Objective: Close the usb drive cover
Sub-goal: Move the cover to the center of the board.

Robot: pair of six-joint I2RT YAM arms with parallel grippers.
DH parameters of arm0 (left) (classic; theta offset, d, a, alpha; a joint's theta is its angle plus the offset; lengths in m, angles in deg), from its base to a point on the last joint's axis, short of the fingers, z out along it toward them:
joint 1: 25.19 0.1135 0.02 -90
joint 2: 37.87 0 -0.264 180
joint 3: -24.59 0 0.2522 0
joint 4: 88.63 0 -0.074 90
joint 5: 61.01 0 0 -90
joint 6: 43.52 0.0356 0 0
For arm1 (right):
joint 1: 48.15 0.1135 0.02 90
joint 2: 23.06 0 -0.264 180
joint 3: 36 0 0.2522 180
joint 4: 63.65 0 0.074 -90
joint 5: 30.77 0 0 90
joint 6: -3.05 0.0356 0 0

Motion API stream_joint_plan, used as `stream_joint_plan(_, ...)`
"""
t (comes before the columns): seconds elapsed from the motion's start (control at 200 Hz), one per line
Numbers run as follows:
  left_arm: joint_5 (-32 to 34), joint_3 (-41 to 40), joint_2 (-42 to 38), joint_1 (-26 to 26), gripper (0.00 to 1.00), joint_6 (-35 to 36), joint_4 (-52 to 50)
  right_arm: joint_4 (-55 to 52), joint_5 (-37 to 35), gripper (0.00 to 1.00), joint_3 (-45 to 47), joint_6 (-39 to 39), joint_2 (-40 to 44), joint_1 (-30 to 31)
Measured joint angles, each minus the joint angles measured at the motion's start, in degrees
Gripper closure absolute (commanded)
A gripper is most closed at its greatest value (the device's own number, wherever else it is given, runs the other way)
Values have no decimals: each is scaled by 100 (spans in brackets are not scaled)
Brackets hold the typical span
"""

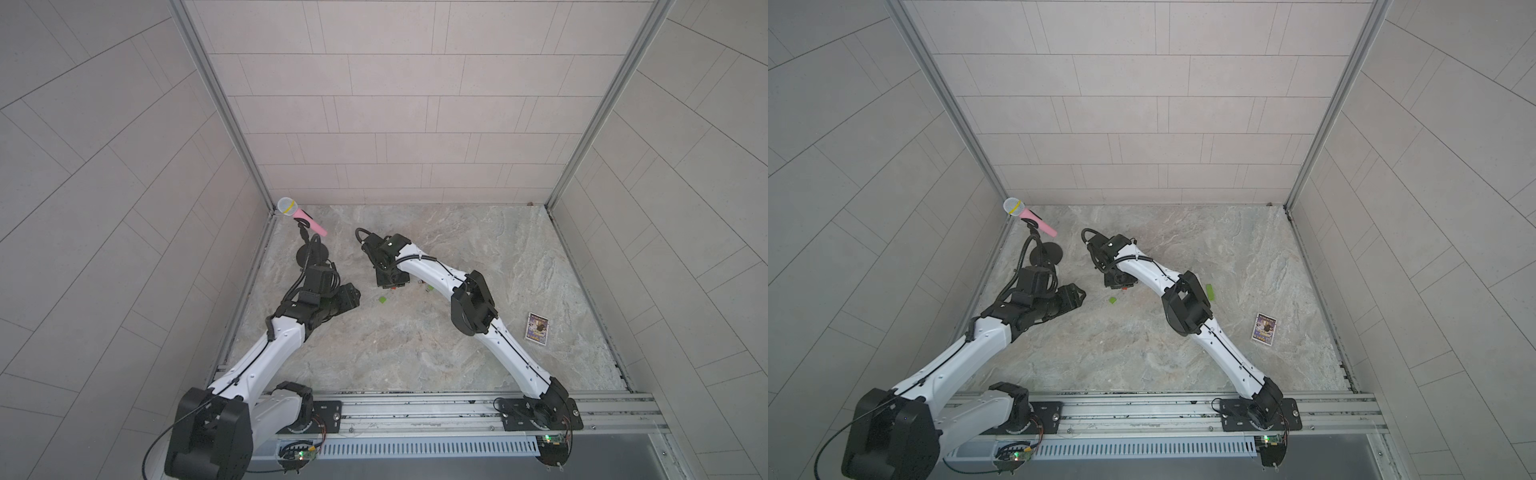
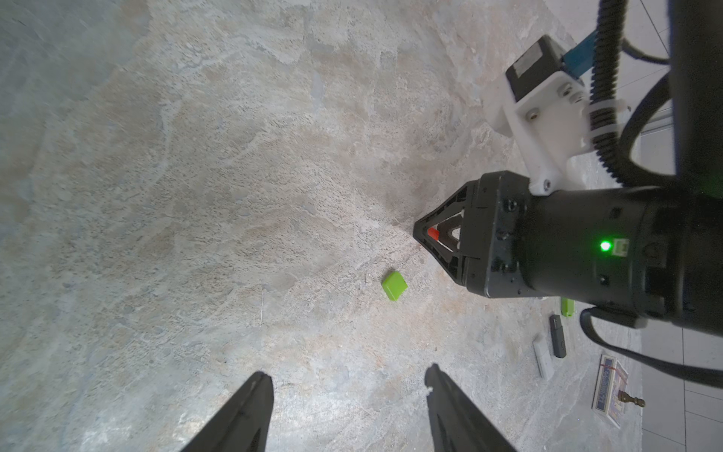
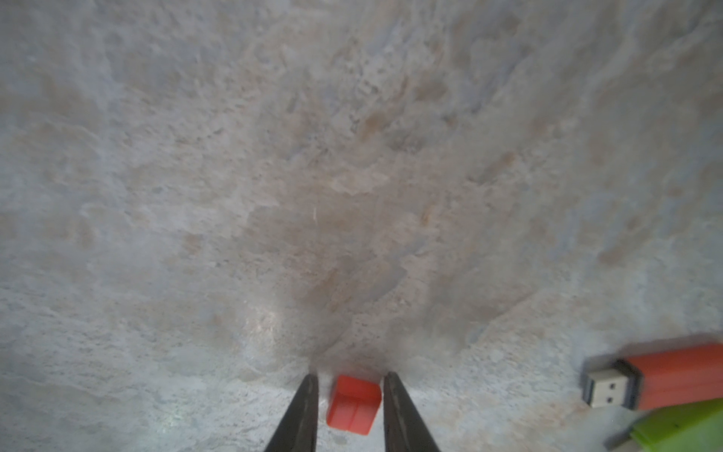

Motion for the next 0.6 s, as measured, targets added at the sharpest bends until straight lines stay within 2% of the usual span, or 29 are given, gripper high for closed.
stream_joint_plan(0.26, -55, 0, 11, 20, 31, -17, 0, 42, -4, 74, 105, 0, 52, 13)
stream_joint_plan(0.38, -59, 0, 13, 22, 31, -22, 0, 68, 15, 79, 260, -46, 136, 13)
stream_joint_plan(0.455, -61, 0, 13, 22, 31, -22, 0, 107, 31, 86, 398, -107, 219, 13)
stream_joint_plan(0.6, -70, 0, 13, 22, 31, -22, -2, 302, 144, 86, 953, -496, 520, 11)
